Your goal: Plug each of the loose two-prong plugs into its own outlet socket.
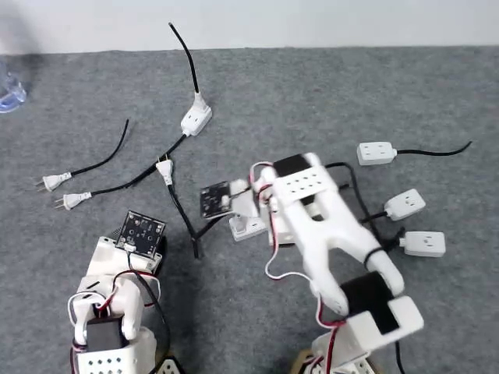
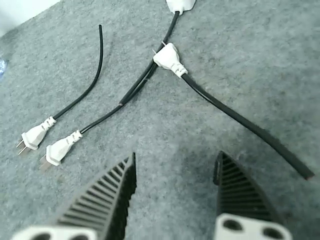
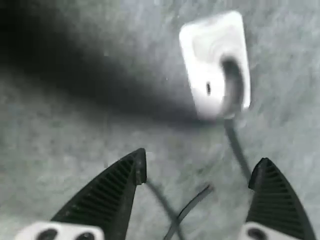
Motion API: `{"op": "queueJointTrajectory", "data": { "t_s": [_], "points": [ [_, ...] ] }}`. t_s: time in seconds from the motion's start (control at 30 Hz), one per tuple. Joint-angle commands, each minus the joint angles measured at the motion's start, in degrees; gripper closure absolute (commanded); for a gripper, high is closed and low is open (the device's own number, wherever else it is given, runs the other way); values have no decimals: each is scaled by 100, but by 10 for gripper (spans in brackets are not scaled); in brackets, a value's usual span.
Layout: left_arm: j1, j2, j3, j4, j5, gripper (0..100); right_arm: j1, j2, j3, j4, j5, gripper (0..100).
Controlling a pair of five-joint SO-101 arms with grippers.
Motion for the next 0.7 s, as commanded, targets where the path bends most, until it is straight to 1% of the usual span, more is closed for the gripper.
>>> {"op": "queueJointTrajectory", "data": {
  "t_s": [0.0,0.13,0.3,0.37,0.5,0.53,0.57,0.67],
  "points": [
    [35,-70,-31,0,-53,764,-374,189,-141,-462,97,667],
    [35,-70,-31,9,-53,764,-620,637,-132,-813,70,668],
    [35,-70,-31,18,-53,764,-593,1077,-141,-1191,62,677],
    [35,-70,-31,18,-53,764,-585,1130,-141,-1262,97,738],
    [35,-70,-31,18,-53,764,-585,1024,-264,-1341,79,997],
    [35,-70,-31,18,-53,764,-585,963,-352,-1288,62,990],
    [35,-70,-31,18,-53,764,-576,884,-457,-1165,53,961],
    [35,-70,-31,9,-53,764,-585,523,-914,-708,-141,993]
  ]
}}
